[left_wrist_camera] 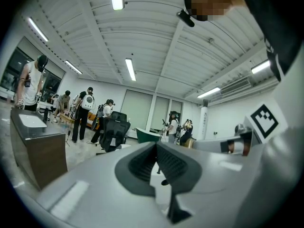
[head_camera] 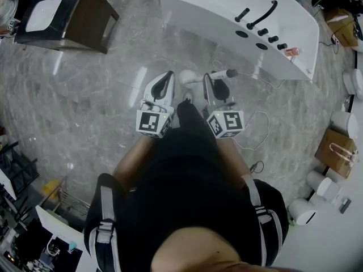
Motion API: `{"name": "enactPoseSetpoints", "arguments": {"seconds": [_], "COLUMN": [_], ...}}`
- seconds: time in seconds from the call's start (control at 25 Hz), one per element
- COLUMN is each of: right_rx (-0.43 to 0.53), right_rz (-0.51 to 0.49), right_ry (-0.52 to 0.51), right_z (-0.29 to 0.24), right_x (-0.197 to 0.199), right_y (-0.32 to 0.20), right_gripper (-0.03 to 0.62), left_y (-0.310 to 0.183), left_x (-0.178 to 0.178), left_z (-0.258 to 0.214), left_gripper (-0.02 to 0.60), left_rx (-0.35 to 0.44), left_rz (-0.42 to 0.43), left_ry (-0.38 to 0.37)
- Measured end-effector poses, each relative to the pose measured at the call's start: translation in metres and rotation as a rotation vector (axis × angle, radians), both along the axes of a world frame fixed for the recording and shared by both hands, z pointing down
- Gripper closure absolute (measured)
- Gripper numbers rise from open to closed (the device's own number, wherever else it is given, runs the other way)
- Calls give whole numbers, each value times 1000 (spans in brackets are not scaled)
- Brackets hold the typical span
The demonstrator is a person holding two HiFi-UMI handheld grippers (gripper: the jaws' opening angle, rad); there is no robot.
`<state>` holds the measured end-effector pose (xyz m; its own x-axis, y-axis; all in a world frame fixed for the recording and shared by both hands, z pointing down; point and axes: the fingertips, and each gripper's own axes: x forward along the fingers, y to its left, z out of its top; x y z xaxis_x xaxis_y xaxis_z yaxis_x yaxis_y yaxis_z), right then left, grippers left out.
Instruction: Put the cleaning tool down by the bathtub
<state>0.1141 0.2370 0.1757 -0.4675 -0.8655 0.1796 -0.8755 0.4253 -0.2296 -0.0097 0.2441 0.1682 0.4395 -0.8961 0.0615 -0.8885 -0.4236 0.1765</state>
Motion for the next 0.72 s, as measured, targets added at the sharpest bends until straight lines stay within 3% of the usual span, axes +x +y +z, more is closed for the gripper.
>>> {"name": "enactPoseSetpoints", "arguments": {"seconds": [0.72], "right_rx": [-12], "right_rz": [-95], "right_ry": [-23], "right_z": [11], "right_x": [36], "right_y": [-96], "right_gripper": [499], "left_y": [-88], "left_x": [40], "left_z": [1], "left_gripper": [574], "left_rx": [0], "left_rz": [-96], "left_ry": [-12]}}
